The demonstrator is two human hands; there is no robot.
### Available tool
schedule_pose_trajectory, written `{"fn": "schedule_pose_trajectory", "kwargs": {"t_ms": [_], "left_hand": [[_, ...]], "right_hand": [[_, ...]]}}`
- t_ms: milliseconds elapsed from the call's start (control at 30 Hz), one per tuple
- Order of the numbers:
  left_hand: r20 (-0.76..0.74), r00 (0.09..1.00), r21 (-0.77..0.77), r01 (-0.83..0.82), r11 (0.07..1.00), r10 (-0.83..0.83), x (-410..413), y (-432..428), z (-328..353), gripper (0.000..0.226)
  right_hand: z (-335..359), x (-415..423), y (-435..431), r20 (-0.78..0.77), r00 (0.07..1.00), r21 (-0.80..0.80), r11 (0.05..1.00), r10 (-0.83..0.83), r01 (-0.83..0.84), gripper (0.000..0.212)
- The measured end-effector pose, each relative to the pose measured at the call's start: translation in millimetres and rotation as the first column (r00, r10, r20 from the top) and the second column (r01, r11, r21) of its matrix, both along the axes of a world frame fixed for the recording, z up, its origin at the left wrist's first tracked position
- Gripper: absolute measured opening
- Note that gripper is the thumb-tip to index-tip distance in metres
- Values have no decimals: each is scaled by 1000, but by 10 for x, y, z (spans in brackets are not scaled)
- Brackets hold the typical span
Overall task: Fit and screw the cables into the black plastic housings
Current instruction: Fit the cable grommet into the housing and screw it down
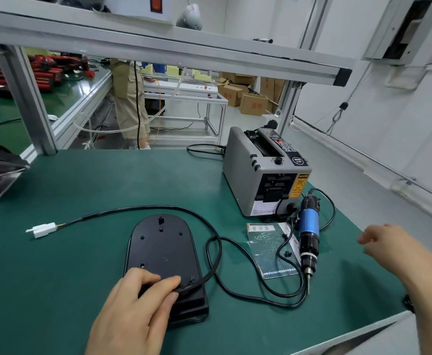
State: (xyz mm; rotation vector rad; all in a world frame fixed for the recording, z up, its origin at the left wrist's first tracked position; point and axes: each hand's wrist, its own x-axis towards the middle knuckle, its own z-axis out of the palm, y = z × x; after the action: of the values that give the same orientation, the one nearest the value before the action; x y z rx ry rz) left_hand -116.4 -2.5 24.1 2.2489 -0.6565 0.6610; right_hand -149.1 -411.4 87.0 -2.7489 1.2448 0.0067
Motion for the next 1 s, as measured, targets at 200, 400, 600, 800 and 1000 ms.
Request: {"fn": "schedule_pose_trajectory", "kwargs": {"t_ms": [200,400,600,800,1000], "left_hand": [[-24,1000,28,-3,1000,4,-9,6,17,35],[-21,1000,31,-5,1000,6,-1,9,20,38],[-18,1000,17,-2,1000,3,9,8,17,56],[6,1000,3,-7,1000,7,7,-5,15,56],[6,1000,21,-8,1000,8,-10,3,36,46]], "right_hand": [[4,536,559,365,898,32,960,247,-278,27],[-11,1026,853,662,749,458,808,-33,-369,27],[-89,1181,875,734,654,488,812,-182,-321,33],[-103,1233,914,737,621,547,774,-265,-318,21],[-144,1292,935,741,579,588,746,-341,-313,37]]}}
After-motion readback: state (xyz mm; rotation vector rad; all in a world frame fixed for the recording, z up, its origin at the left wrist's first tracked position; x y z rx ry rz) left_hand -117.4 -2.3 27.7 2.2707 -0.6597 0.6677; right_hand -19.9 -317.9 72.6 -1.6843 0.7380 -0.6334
